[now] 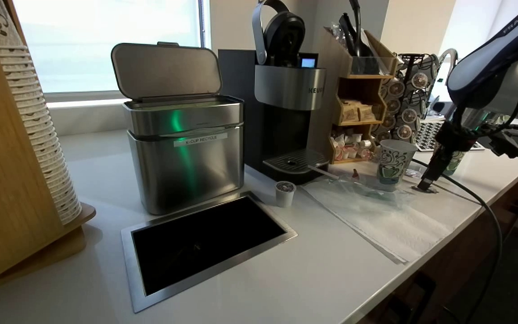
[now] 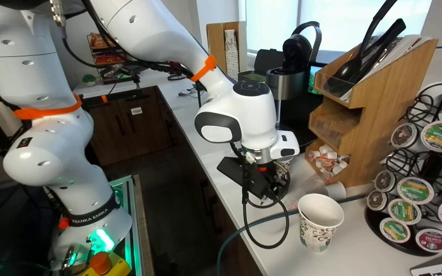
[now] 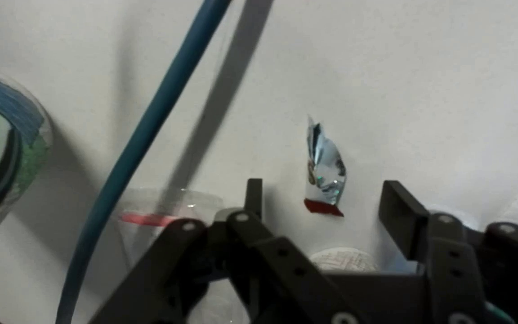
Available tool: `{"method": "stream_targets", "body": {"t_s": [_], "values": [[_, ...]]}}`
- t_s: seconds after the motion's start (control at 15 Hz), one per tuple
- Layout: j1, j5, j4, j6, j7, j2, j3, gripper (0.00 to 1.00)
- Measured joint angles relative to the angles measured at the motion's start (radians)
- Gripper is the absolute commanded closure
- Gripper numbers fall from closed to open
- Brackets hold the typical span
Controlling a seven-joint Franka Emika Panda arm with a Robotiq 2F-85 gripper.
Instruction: Put the wrapper in the bin
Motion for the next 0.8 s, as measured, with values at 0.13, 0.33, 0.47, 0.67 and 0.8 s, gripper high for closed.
{"method": "stream_targets", "body": {"t_s": [0.13,0.33,0.47,0.67,0.8], "values": [[0.0,0.008,0.008,0.0,-0.002,0.013,0.0,0.78],[-0.001,0.019,0.019,0.001,-0.004,0.032,0.0,0.99],[-0.001,0.023,0.021,0.005,-0.007,0.035,0.0,1.0],[-0.001,0.02,0.02,0.006,-0.01,0.034,0.0,1.0],[-0.004,-0.025,0.01,0.006,-0.005,0.026,0.001,1.0]]}}
